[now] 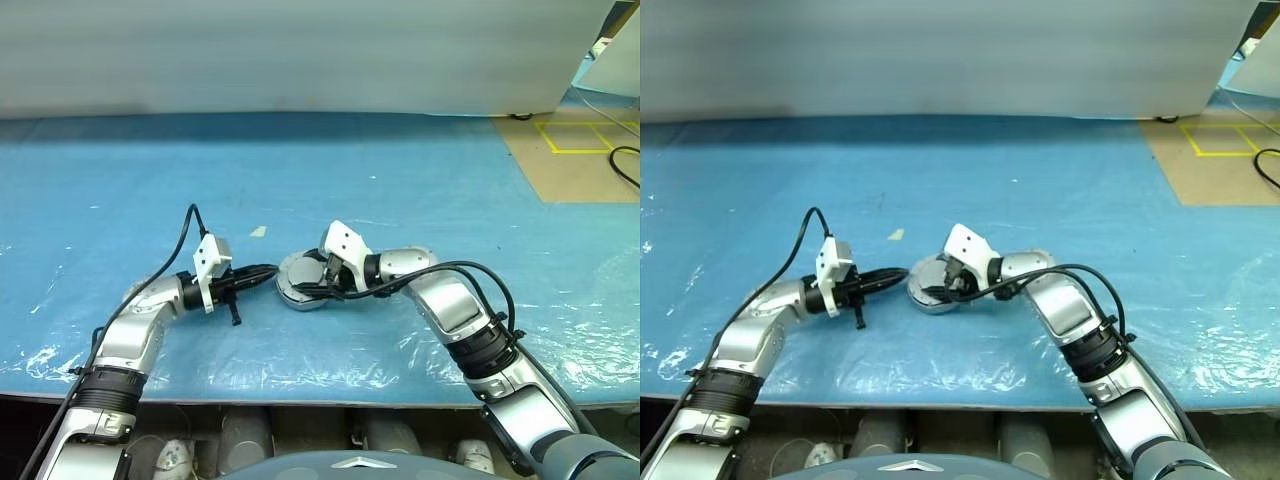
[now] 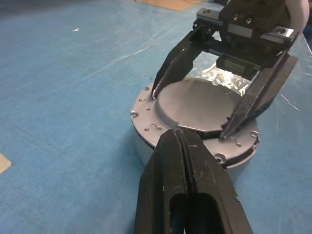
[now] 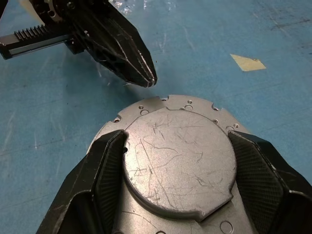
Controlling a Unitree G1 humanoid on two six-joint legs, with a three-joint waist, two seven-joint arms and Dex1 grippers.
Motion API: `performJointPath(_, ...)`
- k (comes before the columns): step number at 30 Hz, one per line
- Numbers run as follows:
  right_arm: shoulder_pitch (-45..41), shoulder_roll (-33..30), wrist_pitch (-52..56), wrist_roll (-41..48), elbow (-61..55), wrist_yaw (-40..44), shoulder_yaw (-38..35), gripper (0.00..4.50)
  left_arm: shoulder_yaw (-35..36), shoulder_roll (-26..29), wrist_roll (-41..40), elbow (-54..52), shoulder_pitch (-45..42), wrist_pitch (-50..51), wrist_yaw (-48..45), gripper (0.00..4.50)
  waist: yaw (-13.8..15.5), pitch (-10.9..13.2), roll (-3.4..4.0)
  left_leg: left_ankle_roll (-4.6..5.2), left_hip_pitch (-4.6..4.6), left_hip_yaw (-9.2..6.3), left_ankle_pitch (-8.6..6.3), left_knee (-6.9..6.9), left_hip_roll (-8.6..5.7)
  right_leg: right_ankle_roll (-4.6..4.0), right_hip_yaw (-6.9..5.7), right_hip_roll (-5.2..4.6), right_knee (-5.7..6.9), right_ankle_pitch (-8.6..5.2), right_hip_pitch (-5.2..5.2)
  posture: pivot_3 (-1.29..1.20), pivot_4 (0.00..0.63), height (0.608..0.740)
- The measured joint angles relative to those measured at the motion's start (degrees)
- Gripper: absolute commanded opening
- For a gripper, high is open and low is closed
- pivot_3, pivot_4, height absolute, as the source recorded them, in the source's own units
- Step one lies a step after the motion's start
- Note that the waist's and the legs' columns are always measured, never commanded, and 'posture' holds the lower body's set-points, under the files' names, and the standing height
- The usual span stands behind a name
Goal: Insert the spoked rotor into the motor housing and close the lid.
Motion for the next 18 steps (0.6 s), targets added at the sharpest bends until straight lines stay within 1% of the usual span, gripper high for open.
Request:
performJointPath(5,0.3,0.49,-2.13,-0.27,1.09,-1.73,0.04,3.0,0.72,0.88,-0.38,-0.17,3.23,-1.91,-1.9,0.0,0.06,0.0,0.0,0.0,0.03,0.0,0.0,0.0,0.0,0.0,0.0,0.0,0.02,0.0,0.02,0.0,0.15,0.74)
performJointPath(9,0.19,2.07,0.15,0.19,1.22,-2.7,-0.82,3.0,2.17,1.45,-0.4,-0.08,3.72,-3.09,-1.94,0.0,0.07,0.0,0.0,0.0,0.04,0.0,0.0,-0.01,0.0,0.0,0.01,0.0,0.02,0.0,0.02,0.0,0.15,0.74)
performJointPath(18,-0.41,2.73,4.9,0.91,-1.14,-2.55,-0.94,3.0,2.75,1.31,-0.66,-0.05,4.11,-3.75,-1.65,0.0,-0.03,0.0,0.0,-0.01,0.02,0.04,0.0,-0.12,0.0,0.0,0.02,0.02,-0.08,0.0,-0.02,0.0,0.15,0.74)
